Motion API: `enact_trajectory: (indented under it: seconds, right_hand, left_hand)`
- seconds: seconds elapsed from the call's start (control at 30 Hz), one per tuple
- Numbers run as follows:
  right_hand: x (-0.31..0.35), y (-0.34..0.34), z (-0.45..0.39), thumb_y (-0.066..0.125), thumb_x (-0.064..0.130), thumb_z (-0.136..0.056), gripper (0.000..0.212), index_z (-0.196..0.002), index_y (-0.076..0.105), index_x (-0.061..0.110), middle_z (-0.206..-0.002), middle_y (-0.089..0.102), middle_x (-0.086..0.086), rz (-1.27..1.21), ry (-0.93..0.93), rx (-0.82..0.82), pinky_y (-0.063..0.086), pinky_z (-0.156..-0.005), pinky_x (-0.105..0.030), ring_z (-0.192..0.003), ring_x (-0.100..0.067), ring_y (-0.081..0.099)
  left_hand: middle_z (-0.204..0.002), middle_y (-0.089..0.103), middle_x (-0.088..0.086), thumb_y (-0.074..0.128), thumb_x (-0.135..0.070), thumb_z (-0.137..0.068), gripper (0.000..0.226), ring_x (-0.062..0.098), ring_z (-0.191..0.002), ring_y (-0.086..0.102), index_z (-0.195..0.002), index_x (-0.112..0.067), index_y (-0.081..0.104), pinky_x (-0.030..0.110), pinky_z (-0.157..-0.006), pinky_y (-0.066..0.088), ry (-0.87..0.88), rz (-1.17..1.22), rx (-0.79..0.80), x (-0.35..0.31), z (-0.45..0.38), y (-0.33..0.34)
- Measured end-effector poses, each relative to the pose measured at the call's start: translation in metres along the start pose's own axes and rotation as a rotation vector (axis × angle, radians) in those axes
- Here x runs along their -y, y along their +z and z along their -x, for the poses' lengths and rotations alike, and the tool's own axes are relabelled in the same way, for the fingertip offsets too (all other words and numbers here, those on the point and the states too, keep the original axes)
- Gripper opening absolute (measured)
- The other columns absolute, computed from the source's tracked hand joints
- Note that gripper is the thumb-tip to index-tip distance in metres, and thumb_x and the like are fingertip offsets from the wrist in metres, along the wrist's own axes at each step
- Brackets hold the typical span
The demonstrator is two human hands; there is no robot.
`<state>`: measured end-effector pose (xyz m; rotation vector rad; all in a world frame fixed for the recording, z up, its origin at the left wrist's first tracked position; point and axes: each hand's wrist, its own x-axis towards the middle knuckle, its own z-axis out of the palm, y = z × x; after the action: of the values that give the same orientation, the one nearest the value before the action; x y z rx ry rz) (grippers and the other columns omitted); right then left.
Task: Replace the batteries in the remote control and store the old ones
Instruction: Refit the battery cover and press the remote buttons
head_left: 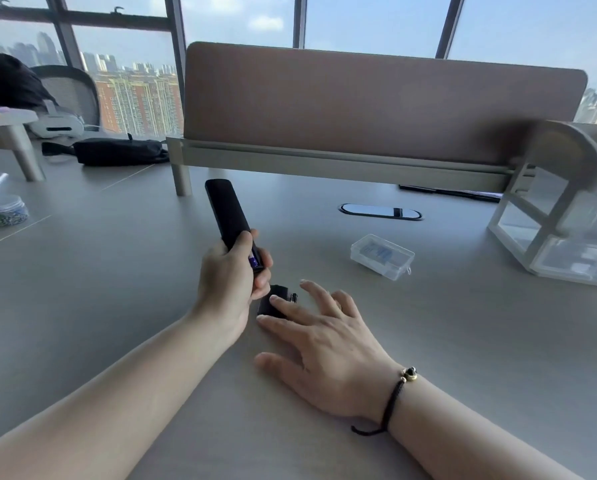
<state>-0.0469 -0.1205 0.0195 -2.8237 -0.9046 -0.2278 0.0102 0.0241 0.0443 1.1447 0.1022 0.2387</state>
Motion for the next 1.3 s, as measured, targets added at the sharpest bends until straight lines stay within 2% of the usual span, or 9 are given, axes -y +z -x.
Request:
enact_trajectory:
  seconds: [0.17, 0.27, 0.47, 0.7, 0.83, 0.93, 1.0, 1.13, 1.3]
  right_hand:
    - [0.010, -0.006, 0.010, 0.054, 0.052, -0.092, 0.031, -0.115, 0.067, 0.037, -0.130, 0.064, 0.017, -0.072, -0.275, -0.094, 0.034, -0.108, -0.041, -0.130, -0.019, 0.048]
    - [0.016, -0.008, 0.014, 0.064, 0.043, -0.088, 0.028, -0.114, 0.068, 0.032, -0.110, 0.069, 0.013, -0.173, -0.329, -0.125, 0.042, -0.096, -0.034, -0.110, -0.013, 0.056]
    - [0.010, -0.003, 0.013, 0.055, 0.062, -0.087, 0.046, -0.126, 0.056, 0.038, -0.138, 0.053, 0.005, -0.133, -0.232, -0.028, 0.037, -0.102, -0.033, -0.127, -0.016, 0.044]
    - [0.002, -0.006, 0.014, 0.067, 0.055, -0.083, 0.043, -0.120, 0.062, 0.034, -0.117, 0.062, 0.009, -0.222, -0.296, -0.067, 0.045, -0.090, -0.034, -0.105, -0.013, 0.056]
    - [-0.009, -0.017, 0.018, 0.077, 0.050, -0.078, 0.049, -0.119, 0.065, 0.026, -0.106, 0.068, 0.006, -0.435, -0.205, -0.276, 0.051, -0.084, -0.033, -0.096, -0.011, 0.064]
    - [-0.018, -0.024, 0.017, 0.078, 0.050, -0.075, 0.046, -0.111, 0.065, 0.025, -0.102, 0.071, 0.011, -0.500, -0.073, -0.517, 0.050, -0.077, -0.024, -0.088, -0.003, 0.063]
    - [-0.022, -0.026, 0.015, 0.078, 0.050, -0.073, 0.045, -0.106, 0.062, 0.025, -0.111, 0.068, 0.019, -0.496, -0.030, -0.611, 0.049, -0.077, -0.021, -0.092, -0.002, 0.063]
    - [-0.028, -0.023, 0.014, 0.081, 0.045, -0.074, 0.045, -0.107, 0.066, 0.017, -0.123, 0.066, 0.011, -0.451, -0.060, -0.639, 0.051, -0.086, -0.023, -0.110, -0.003, 0.065]
    - [-0.032, -0.020, 0.010, 0.080, 0.047, -0.077, 0.047, -0.108, 0.071, 0.012, -0.126, 0.069, 0.003, -0.277, -0.118, -0.650, 0.051, -0.092, -0.038, -0.119, -0.015, 0.063]
  left_hand:
    - [-0.061, 0.053, 0.008, 0.038, -0.014, -0.102, 0.015, 0.016, -0.037, 0.033, -0.100, -0.010, 0.052, 0.024, -0.043, 0.019, 0.010, 0.029, -0.004, -0.001, -0.002, 0.000]
    - [-0.061, 0.053, 0.008, 0.040, -0.015, -0.101, 0.014, 0.016, -0.037, 0.033, -0.099, -0.011, 0.053, 0.024, -0.045, 0.019, -0.001, 0.033, -0.025, -0.001, -0.004, 0.000]
    - [-0.060, 0.053, 0.011, 0.044, -0.016, -0.099, 0.008, 0.016, -0.037, 0.032, -0.098, -0.011, 0.051, 0.024, -0.046, 0.017, -0.032, 0.060, -0.028, 0.000, -0.001, 0.002]
    - [-0.065, 0.054, 0.014, 0.042, -0.012, -0.102, 0.011, 0.017, -0.037, 0.036, -0.097, -0.008, 0.051, 0.023, -0.043, 0.022, -0.033, 0.027, 0.022, 0.000, 0.004, 0.005]
    - [-0.069, 0.060, 0.015, 0.043, -0.013, -0.103, 0.018, 0.020, -0.043, 0.041, -0.113, -0.004, 0.054, 0.027, -0.045, 0.029, -0.070, -0.007, 0.070, -0.001, 0.008, 0.005]
    - [-0.071, 0.067, 0.012, 0.047, -0.018, -0.102, 0.027, 0.030, -0.068, 0.052, -0.122, -0.003, 0.058, 0.043, -0.068, 0.041, -0.135, -0.025, 0.146, -0.002, 0.014, 0.006]
    - [-0.072, 0.068, 0.008, 0.049, -0.020, -0.102, 0.030, 0.031, -0.076, 0.058, -0.123, -0.003, 0.061, 0.043, -0.075, 0.044, -0.203, -0.014, 0.193, -0.003, 0.020, 0.009]
    - [-0.090, 0.071, 0.007, 0.045, -0.031, -0.102, 0.040, 0.016, -0.072, 0.072, -0.120, -0.001, 0.064, 0.027, -0.057, 0.059, -0.331, 0.081, 0.317, -0.003, 0.031, 0.014]
    - [-0.092, 0.069, 0.007, 0.041, -0.040, -0.102, 0.046, 0.022, -0.073, 0.065, -0.118, -0.006, 0.068, 0.032, -0.067, 0.054, -0.380, 0.069, 0.412, -0.001, 0.037, 0.015]
